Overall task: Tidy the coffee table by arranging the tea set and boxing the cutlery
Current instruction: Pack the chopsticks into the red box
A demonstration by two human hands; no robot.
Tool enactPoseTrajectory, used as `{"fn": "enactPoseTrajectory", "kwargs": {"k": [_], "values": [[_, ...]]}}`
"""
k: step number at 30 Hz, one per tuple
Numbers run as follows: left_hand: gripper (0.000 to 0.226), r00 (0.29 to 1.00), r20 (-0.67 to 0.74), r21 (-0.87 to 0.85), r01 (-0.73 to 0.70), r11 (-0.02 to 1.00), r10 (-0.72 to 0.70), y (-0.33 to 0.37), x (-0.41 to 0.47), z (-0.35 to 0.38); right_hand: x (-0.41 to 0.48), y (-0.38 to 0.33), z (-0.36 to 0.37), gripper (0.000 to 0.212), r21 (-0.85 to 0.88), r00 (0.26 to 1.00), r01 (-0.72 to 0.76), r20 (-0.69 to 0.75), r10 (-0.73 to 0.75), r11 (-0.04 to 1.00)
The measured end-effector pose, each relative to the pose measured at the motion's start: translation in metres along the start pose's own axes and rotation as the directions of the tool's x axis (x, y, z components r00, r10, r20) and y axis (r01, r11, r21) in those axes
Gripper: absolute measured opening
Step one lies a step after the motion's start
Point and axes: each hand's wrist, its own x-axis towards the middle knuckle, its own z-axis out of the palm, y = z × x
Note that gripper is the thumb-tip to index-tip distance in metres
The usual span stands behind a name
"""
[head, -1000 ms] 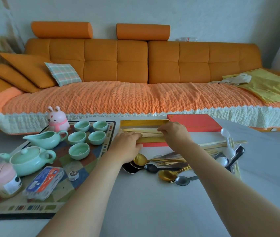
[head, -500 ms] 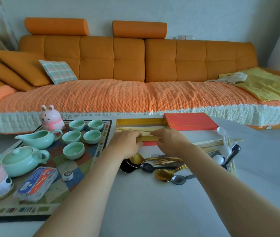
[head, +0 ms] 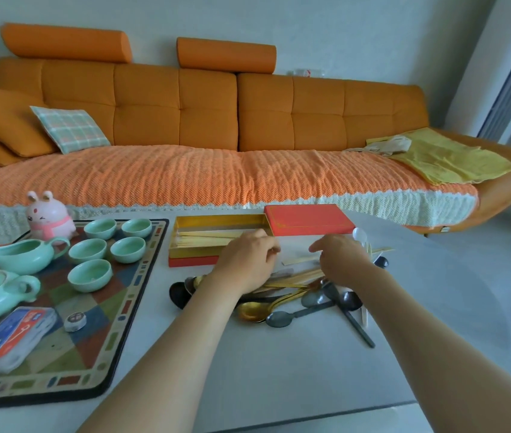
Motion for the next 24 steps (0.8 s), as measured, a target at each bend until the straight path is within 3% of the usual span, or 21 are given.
{"fn": "enactPoseTrajectory", "kwargs": {"k": [8,15,20,24], "values": [[0.033,0.988,0.153,0.037,0.001,0.999,-0.007,0.017,0.008,0.021,-0.003,-0.001,0.013,0.044,0.107,0.995,0.060,0.074,-0.068,0.992],[0.023,0.981,0.125,0.195,0.125,0.973,-0.151,0.005,0.007,0.016,0.005,-0.023,0.013,0.050,0.127,0.981,0.171,0.065,-0.181,0.977],[0.019,0.976,0.115,0.157,0.168,0.973,-0.187,-0.002,0.008,0.016,0.008,-0.030,0.012,0.034,-0.002,0.966,0.259,0.008,-0.259,0.966],[0.028,0.992,0.060,0.095,0.103,0.990,-0.109,-0.004,0.004,0.015,0.009,-0.035,0.011,0.020,-0.003,0.961,0.276,-0.029,-0.276,0.961]]}}
